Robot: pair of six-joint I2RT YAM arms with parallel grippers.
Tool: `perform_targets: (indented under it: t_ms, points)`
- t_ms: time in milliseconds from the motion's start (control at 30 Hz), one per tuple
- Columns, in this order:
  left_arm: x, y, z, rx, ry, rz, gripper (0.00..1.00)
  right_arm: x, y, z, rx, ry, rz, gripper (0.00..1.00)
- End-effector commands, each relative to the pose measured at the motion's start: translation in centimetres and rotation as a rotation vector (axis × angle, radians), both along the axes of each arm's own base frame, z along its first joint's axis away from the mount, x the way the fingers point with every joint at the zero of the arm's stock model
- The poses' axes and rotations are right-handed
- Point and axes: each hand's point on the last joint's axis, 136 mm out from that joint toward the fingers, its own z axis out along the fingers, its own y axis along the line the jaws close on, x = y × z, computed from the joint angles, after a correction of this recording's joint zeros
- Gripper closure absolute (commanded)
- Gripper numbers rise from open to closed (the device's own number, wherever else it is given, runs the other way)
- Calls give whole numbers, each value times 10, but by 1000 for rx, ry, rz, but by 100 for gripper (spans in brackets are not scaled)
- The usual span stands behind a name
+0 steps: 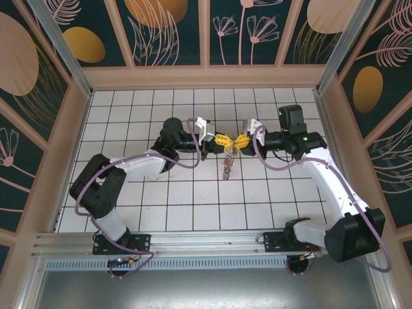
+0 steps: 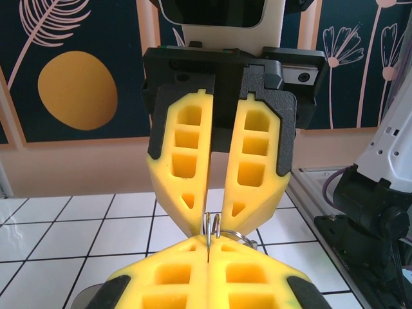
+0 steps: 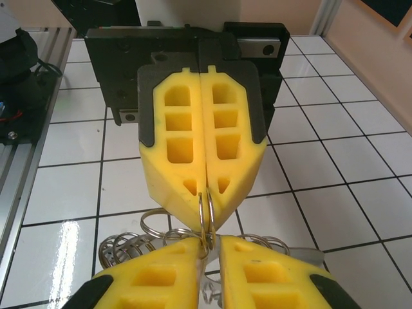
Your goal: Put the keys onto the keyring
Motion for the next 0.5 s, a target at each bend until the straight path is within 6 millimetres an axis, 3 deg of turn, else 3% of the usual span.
perform_targets:
  t_ms: [0,100,200,267,367,467]
  points:
    - [-8,-1,20,-59,-67,-41,100,-4,9,14,39,-43,66,84]
    - [-9,-1,22,-67,-72,-41,100,-4,10,11,36,-36,70,85]
    - [-9,-1,21,-62,-62,-46,100,-2,10,10,27,-41,66,100]
    - [-8,-2,19,-56,-49,-41,100,0,8,8,4,-51,48,100]
    - [-3,-2,6,7,-30,-4,84,3,3,3,-42,-64,15,100]
    - [-1,2,-7,132,-118,31,81,4,-1,3,-75,-84,-11,100]
